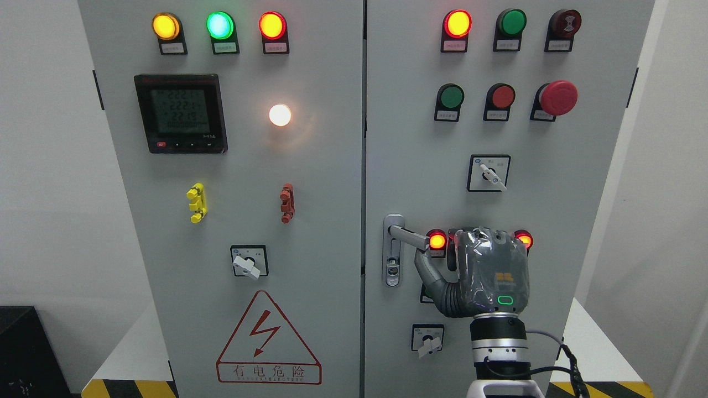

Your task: Release door handle

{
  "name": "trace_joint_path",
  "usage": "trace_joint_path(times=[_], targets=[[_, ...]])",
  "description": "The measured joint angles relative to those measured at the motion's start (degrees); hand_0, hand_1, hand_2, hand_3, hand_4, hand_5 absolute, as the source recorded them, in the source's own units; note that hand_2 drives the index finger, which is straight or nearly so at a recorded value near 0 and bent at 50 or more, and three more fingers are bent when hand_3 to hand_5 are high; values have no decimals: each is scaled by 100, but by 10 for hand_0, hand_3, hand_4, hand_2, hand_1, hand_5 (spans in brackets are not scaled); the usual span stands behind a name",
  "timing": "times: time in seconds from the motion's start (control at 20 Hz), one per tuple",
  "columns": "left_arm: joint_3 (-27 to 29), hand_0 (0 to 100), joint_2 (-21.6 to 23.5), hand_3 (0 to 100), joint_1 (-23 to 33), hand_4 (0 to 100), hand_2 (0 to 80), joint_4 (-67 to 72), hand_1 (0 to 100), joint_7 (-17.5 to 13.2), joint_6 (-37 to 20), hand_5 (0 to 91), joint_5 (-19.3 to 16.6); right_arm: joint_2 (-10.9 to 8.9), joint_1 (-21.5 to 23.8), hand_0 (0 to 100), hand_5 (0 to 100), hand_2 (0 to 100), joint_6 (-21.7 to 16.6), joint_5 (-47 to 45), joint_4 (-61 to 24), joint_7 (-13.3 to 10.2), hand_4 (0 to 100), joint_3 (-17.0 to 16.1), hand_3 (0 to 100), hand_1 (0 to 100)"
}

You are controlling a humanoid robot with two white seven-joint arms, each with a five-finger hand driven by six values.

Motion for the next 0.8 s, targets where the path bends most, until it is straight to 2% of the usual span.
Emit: trace_joint_path(times=[0.8], targets=[[0, 0, 0, 87, 0, 13, 24, 0, 0, 0, 0, 0, 0, 0, -27, 472, 921, 924, 12, -9, -5, 30, 1000, -17, 1000, 281]])
